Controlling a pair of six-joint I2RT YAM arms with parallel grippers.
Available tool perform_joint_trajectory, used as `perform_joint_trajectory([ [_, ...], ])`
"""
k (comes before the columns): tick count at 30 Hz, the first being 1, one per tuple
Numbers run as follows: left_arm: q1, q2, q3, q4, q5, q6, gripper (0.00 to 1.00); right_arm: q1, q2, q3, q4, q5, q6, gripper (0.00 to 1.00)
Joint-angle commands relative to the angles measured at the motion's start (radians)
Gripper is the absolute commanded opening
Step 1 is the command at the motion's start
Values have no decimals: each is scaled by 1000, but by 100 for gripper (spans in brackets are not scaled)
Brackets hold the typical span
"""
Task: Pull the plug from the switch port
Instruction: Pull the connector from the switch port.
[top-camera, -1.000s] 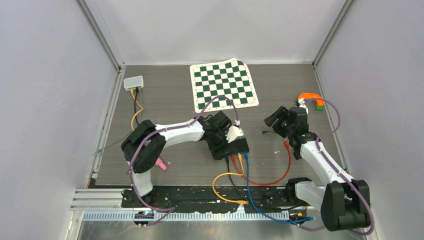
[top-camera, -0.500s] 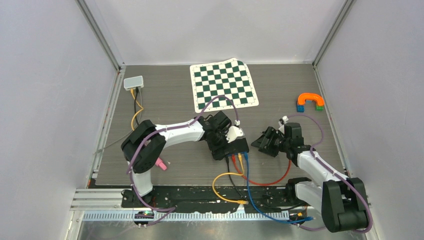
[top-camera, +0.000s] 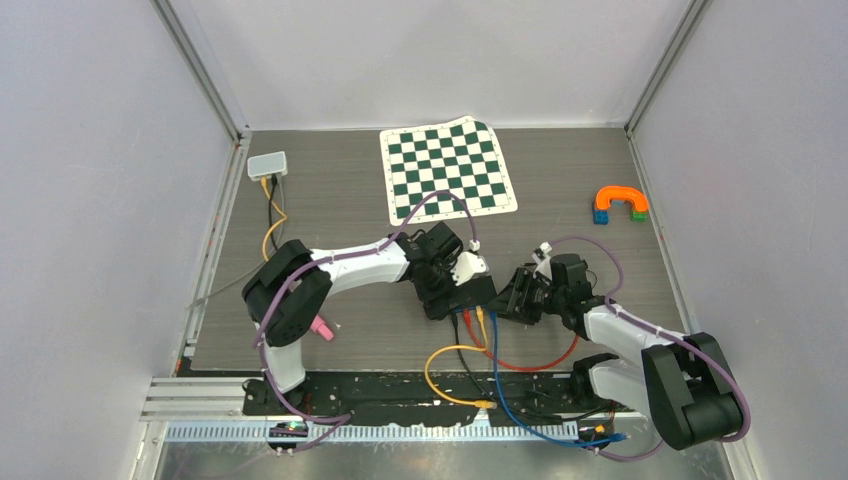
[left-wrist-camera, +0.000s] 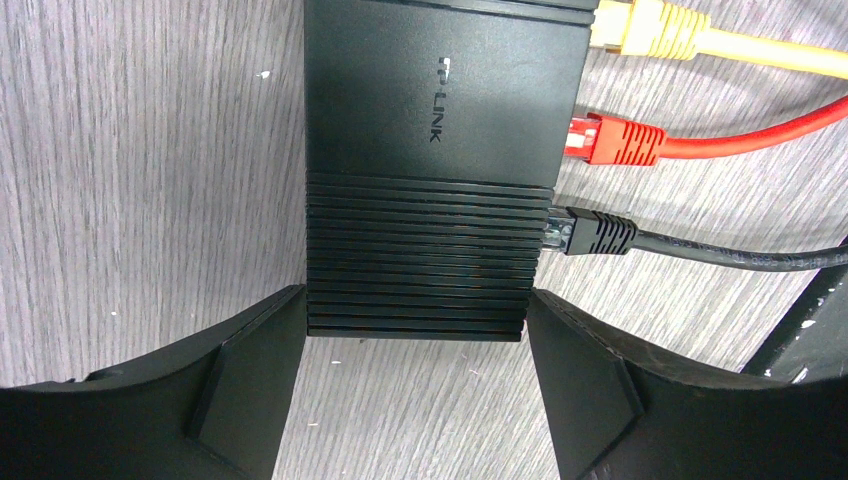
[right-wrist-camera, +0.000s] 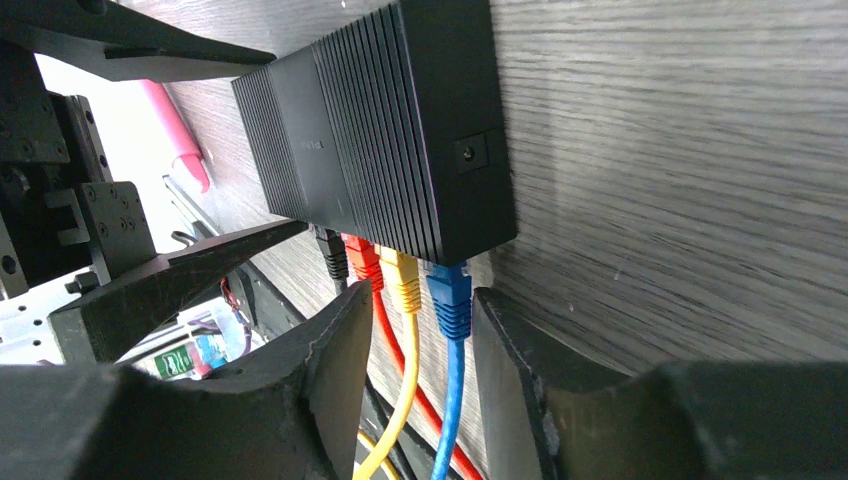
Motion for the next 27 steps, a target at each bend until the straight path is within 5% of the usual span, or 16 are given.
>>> perform_joint_trajectory([
  [1,7,-6,17,-27,-8,-17,81,21,39,-14,102,7,29,45],
  [19,7,-18,2,-28,-23,-6,71,20,192,23,183,60,41,19],
  [21,7,-15,3,-28,-23,-6,71,20,182,20,152,80,19,19],
  [27,7,-6,6,-31,-20,-2,75,20,139,5,100,123,-12,41],
])
